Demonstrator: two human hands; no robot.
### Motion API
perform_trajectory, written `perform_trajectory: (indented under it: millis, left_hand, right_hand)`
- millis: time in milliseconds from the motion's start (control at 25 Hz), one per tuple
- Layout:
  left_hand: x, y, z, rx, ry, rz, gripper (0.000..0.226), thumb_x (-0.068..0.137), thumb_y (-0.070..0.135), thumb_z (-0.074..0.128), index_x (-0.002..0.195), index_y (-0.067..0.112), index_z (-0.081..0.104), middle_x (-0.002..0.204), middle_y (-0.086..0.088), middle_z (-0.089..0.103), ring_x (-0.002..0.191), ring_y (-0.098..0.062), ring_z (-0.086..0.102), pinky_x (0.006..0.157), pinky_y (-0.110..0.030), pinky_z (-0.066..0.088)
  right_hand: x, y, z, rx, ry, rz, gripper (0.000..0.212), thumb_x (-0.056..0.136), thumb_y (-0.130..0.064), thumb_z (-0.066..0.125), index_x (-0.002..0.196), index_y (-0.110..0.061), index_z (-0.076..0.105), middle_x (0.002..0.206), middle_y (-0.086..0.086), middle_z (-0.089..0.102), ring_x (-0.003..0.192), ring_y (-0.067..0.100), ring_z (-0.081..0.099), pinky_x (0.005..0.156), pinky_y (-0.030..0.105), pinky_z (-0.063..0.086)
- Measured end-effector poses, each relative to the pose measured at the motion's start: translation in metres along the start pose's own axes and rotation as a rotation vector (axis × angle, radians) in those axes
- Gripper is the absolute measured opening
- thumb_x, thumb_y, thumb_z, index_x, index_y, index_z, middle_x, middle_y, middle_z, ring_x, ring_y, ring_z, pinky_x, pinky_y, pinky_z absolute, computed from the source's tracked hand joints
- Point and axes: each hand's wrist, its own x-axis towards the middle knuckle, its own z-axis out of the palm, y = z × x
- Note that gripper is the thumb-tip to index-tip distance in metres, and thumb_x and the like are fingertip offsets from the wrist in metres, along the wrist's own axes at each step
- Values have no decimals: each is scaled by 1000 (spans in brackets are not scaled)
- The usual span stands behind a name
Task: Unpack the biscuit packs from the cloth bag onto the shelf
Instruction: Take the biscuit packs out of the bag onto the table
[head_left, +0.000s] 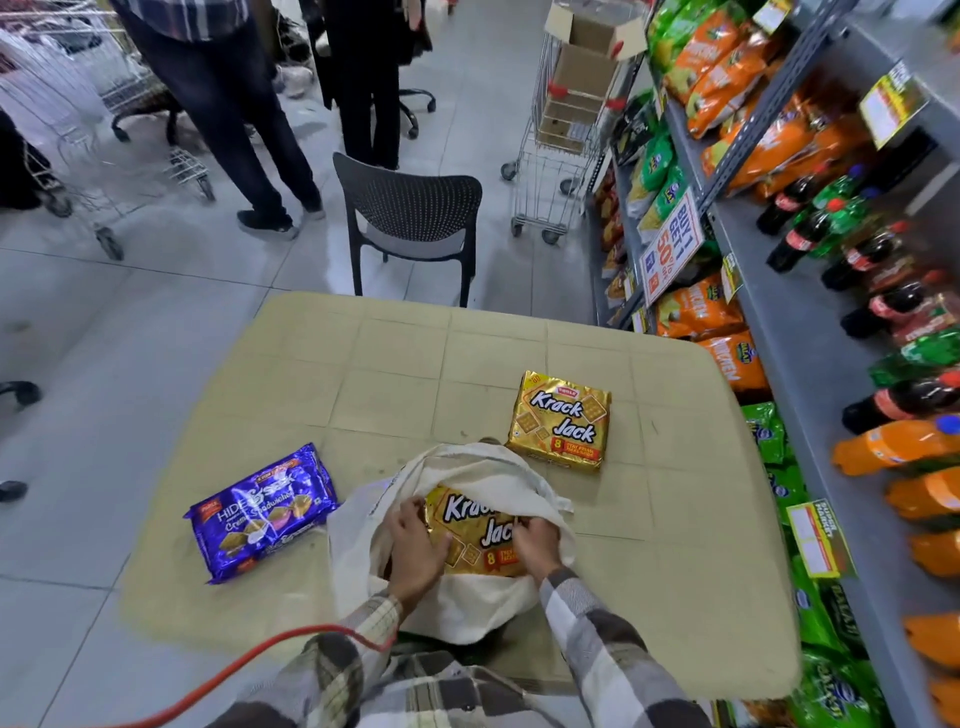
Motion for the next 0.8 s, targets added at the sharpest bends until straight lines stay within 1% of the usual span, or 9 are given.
perform_trajectory:
  millis: [120, 280, 440, 480, 560, 600, 640, 720, 800]
  left_hand:
    - [1, -15, 3, -90, -102, -72, 78, 84, 29, 72, 143, 13, 24, 144, -11, 40, 133, -30, 43, 112, -45, 36]
    - [4, -38, 5, -141, -329, -126, 109, 74, 43, 79, 153, 14, 10, 143, -2, 46, 133, -27, 46, 115, -44, 34]
    - [10, -43, 2, -220, -410, -141, 97, 59, 65, 81, 137, 19, 47, 129, 2, 64, 116, -19, 61, 107, -43, 46]
    - [7, -38, -3, -290, -437, -160, 87, 64, 60, 82, 134, 18, 52, 123, 1, 67, 111, -18, 64, 101, -40, 51]
    - [2, -24, -18, -432, -474, -236, 56, 78, 33, 81, 124, 13, 56, 118, -6, 68, 106, -22, 66, 89, -34, 56]
    - [2, -23, -23, -489, -498, -277, 48, 81, 25, 79, 121, 12, 56, 117, -10, 68, 106, -25, 66, 87, -34, 56]
    - [-1, -22, -33, -521, -530, -318, 46, 82, 20, 77, 121, 10, 56, 117, -13, 68, 106, -27, 66, 86, -35, 56]
    - [-6, -29, -50, -517, -574, -347, 50, 81, 17, 78, 125, 7, 56, 116, -14, 70, 107, -29, 67, 85, -36, 57]
    - [-15, -40, -66, -463, -592, -359, 57, 75, 14, 82, 126, 3, 58, 115, -15, 72, 108, -32, 67, 94, -44, 56]
  right_hand:
    - [2, 5, -7, -155, -37, 59, 51, 96, -13, 48, 145, -2, 41, 149, 15, 45, 137, 32, 42, 111, 33, 34]
    - [2, 18, -5, -188, -115, 141, 43, 96, -13, 49, 138, -5, 49, 141, 15, 53, 128, 30, 50, 107, 33, 40]
    - [9, 21, -9, -45, -216, 237, 42, 90, -37, 63, 123, -12, 59, 113, 5, 65, 102, 21, 63, 92, 34, 55]
    - [13, 22, -12, -20, -221, 226, 46, 87, -46, 65, 121, -15, 59, 112, 3, 65, 103, 21, 63, 92, 34, 55]
    - [17, 25, -20, -50, -240, 205, 63, 80, -63, 66, 126, -20, 58, 122, 4, 64, 111, 23, 61, 97, 35, 50]
    - [11, 22, -26, -80, -273, 189, 70, 79, -68, 65, 129, -20, 57, 127, 5, 63, 113, 23, 60, 95, 33, 49]
    - [11, 24, -28, -128, -320, 169, 73, 79, -69, 63, 131, -19, 55, 131, 6, 62, 111, 23, 60, 88, 31, 49]
    - [0, 26, -34, -194, -390, 117, 75, 78, -70, 64, 130, -16, 57, 125, 7, 66, 93, 18, 63, 67, 25, 49]
    - [-12, 30, -37, -151, -489, 107, 74, 72, -66, 73, 124, -15, 60, 111, 8, 71, 72, 13, 62, 57, 22, 47]
